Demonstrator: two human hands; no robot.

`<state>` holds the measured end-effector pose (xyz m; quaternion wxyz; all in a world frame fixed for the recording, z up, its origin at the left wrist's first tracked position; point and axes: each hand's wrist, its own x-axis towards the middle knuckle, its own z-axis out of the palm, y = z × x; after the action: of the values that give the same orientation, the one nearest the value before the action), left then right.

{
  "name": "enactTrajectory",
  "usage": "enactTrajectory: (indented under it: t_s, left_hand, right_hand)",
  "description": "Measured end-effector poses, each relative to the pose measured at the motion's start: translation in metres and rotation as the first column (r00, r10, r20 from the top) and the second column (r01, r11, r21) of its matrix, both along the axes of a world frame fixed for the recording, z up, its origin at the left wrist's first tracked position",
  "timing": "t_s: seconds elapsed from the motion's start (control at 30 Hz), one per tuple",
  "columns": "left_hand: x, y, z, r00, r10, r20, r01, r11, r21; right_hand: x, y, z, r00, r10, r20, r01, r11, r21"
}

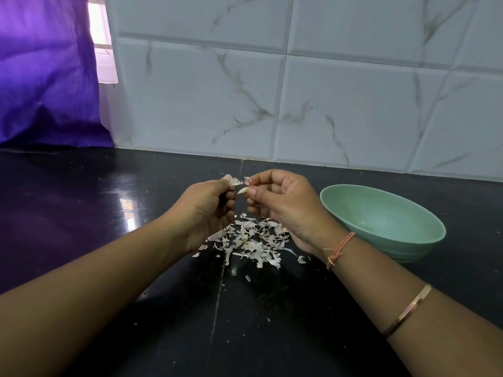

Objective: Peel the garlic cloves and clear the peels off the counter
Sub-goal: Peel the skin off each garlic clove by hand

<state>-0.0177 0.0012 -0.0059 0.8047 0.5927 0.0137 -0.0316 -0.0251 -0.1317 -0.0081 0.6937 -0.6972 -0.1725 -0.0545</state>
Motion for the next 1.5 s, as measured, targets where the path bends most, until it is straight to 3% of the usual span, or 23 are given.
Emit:
enactTrajectory:
  t_s: [0.17, 0.3, 0.6, 0.77, 0.97, 1.37, 1.5]
  left_hand:
    - [0.0074, 0.0046, -0.0078, 0.969, 0.131, 0.209, -0.173, 0.965, 0.196]
    - [0.0060, 0.0069, -0.0087, 0.941, 0.097, 0.325, -0.170, 0.964, 0.205]
    - [0.0028, 0.0043, -0.0081, 0.939, 0.050, 0.340, -0.116, 0.977, 0.177]
    - [0.0034, 0.0065, -0.0072, 0.944, 0.077, 0.320, -0.126, 0.983, 0.135]
    - [0.0043, 0.0065, -0.0084, 0.937, 0.077, 0.341, -0.162, 0.960, 0.228]
    - [0.0034, 0.0067, -0.0091, 0.929, 0.101, 0.356, -0.214, 0.932, 0.293]
    - [0.0029, 0.0054, -0.0072, 0.930, 0.130, 0.344, -0.221, 0.945, 0.241]
  right_hand:
    - [-0.0022, 0.0005, 0.0019, 0.994, -0.038, 0.099, 0.049, 0.992, -0.113]
    - [-0.0018, 0.0000, 0.0022, 0.990, -0.057, 0.127, 0.081, 0.977, -0.195]
    - [0.0011, -0.0003, -0.0020, 0.960, -0.131, 0.248, 0.213, 0.916, -0.341]
    - [0.0023, -0.0005, -0.0017, 0.967, -0.122, 0.225, 0.192, 0.928, -0.320]
    - [0.0014, -0.0005, 0.0000, 0.978, -0.086, 0.188, 0.133, 0.958, -0.255]
    - [0.0012, 0.0001, -0.0002, 0.965, -0.127, 0.229, 0.197, 0.928, -0.315]
    - [0.0029, -0.0003, -0.0013, 0.961, -0.131, 0.242, 0.208, 0.922, -0.327]
